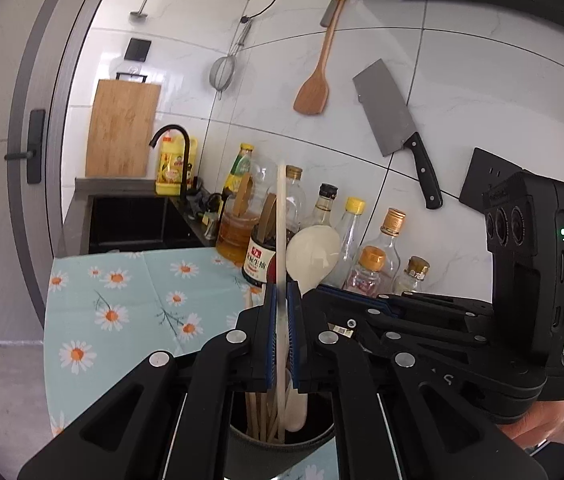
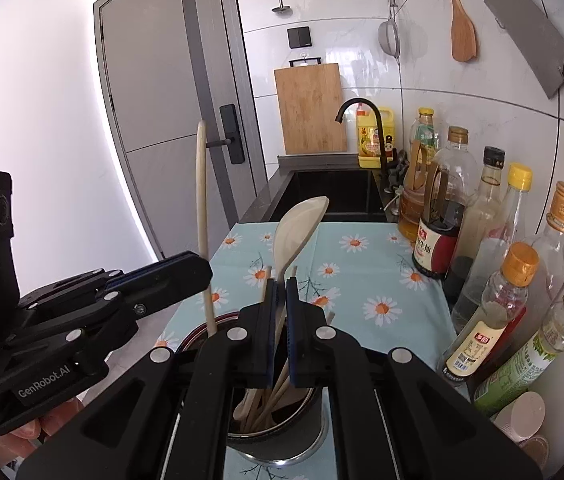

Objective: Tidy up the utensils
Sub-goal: 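Lower the chopstick and spoon into the holder and open both tools, then withdraw both open tools up and away from the holder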

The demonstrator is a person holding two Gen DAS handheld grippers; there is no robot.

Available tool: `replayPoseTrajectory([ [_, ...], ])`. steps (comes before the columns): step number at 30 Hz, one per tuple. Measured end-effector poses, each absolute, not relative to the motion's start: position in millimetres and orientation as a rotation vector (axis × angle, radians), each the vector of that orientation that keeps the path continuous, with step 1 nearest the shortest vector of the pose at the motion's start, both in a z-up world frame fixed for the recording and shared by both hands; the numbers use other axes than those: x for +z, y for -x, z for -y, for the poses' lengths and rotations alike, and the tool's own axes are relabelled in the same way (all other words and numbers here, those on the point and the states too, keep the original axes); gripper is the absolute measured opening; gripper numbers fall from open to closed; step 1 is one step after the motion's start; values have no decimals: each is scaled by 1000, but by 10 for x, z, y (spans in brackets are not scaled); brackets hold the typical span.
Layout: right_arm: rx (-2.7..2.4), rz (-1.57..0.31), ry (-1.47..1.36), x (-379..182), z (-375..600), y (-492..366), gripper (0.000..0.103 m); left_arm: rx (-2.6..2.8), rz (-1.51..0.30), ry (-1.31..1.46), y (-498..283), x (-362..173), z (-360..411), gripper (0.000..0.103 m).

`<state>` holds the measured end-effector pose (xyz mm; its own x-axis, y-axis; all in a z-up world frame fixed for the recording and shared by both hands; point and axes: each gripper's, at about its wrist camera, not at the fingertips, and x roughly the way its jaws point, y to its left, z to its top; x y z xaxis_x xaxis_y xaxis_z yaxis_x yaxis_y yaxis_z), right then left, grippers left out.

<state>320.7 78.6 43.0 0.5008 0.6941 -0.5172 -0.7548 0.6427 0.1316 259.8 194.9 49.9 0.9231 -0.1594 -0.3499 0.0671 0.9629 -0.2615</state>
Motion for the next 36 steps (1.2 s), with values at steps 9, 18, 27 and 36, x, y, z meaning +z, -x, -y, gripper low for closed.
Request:
replayPoseTrajectory([
  [9, 882, -561, 107, 557, -652, -2990, 16, -98, -374, 293, -2356, 536, -2031, 5],
  [18, 876, -529, 103, 757, -436, -2646, 17, -87, -376, 301, -1998, 655, -1949, 30],
  [27, 900, -502, 92, 912, -127, -2248, 35, -83, -379, 298, -1529, 758, -1848, 36],
  [36, 951, -437, 148, 1001, 360, -1799, 97, 1, -389, 211, -984, 868, -1557, 65],
])
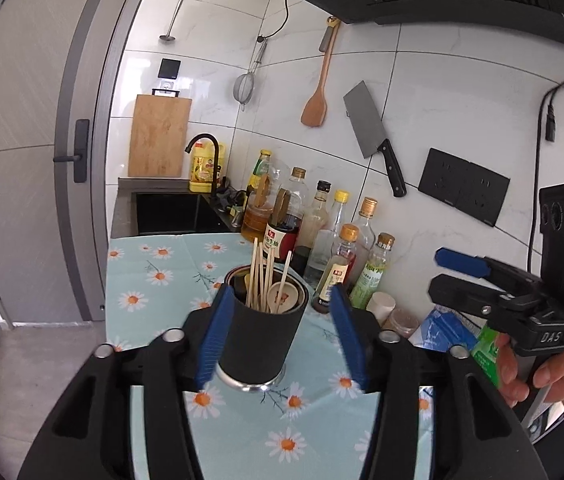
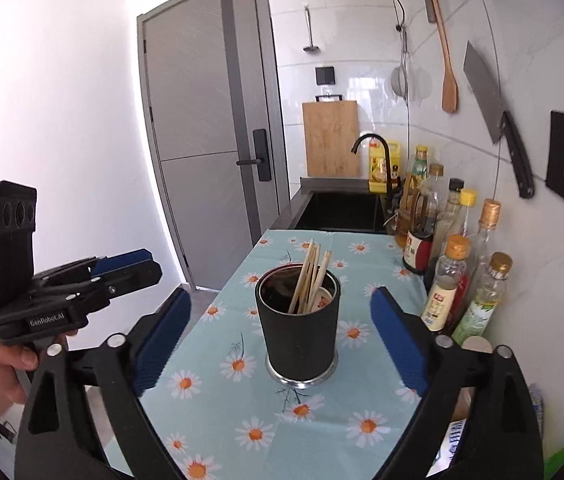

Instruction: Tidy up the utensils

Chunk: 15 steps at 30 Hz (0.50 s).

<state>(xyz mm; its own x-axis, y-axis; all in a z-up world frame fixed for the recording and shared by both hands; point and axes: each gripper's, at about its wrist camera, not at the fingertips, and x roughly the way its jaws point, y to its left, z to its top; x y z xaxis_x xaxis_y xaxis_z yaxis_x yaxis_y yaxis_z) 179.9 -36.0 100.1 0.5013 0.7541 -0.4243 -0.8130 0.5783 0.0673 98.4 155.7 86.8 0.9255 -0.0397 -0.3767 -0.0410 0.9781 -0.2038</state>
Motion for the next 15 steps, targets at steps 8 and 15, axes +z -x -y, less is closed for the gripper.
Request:
replayPoseTrajectory([
  [8, 994, -446, 111, 1017, 842, -1621, 98, 77, -413, 200, -589, 794, -1180, 96],
  [15, 1016, -451, 101, 894, 1251, -1435, 98, 134, -469, 190, -313, 600, -803, 96],
])
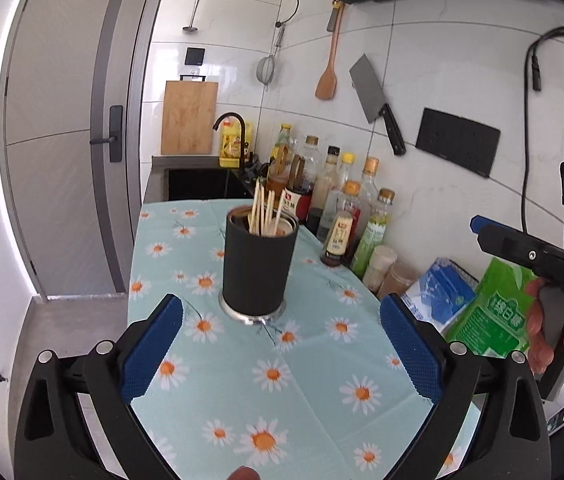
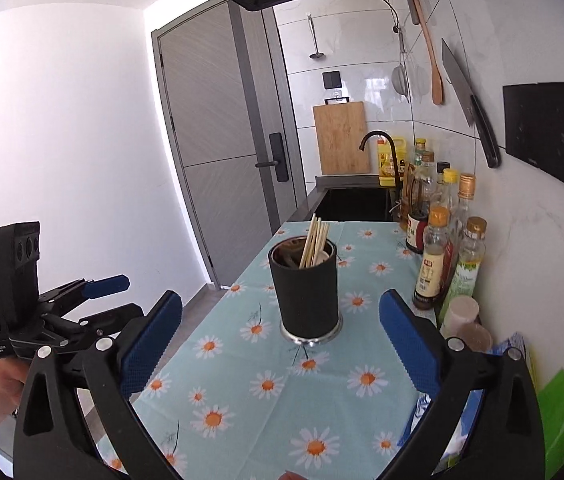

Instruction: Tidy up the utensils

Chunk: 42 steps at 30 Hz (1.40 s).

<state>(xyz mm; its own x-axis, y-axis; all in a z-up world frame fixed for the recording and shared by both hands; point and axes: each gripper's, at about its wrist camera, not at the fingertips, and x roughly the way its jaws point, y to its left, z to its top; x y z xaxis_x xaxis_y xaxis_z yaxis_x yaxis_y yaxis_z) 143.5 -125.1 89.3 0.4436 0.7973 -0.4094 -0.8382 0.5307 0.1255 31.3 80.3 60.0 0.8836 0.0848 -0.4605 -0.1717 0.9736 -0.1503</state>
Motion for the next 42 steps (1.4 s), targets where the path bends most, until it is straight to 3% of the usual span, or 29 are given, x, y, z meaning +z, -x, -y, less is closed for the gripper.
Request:
replayPoseTrajectory([
  [18, 965, -554, 191, 171, 1667, -867, 98, 226, -559, 280, 324, 32, -251, 96],
  [42, 967, -602, 207, -43, 1797, -738, 98, 245, -597, 249, 464, -57, 18, 96],
])
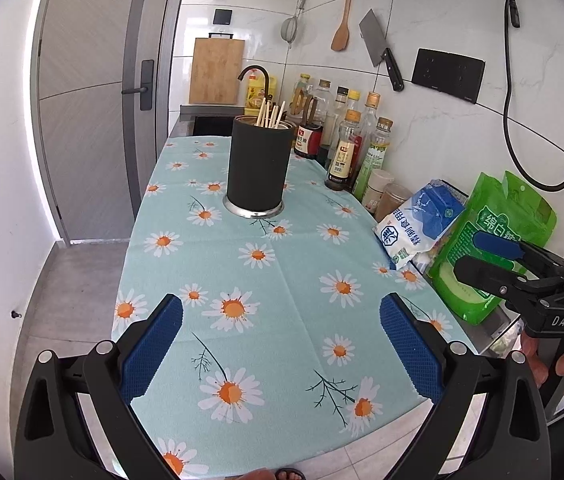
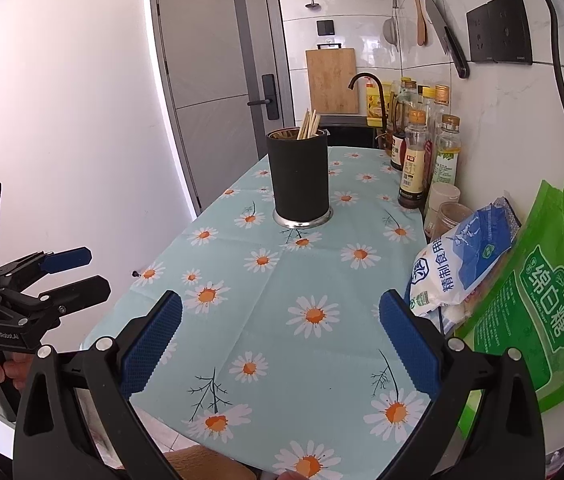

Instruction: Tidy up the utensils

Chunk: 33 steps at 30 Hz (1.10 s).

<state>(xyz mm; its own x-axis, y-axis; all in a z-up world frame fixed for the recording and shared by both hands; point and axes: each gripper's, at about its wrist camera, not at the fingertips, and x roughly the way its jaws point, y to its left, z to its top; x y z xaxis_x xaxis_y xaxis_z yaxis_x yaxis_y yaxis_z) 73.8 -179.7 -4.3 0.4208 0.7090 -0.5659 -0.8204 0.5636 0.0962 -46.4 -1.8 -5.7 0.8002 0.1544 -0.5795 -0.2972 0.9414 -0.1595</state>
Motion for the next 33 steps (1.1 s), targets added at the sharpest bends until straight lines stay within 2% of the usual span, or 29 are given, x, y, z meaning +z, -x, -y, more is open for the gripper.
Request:
replayPoseTrajectory([
  [33, 939, -656, 201, -149, 1849, -835, 98, 229, -626, 247, 324, -103, 113, 96],
])
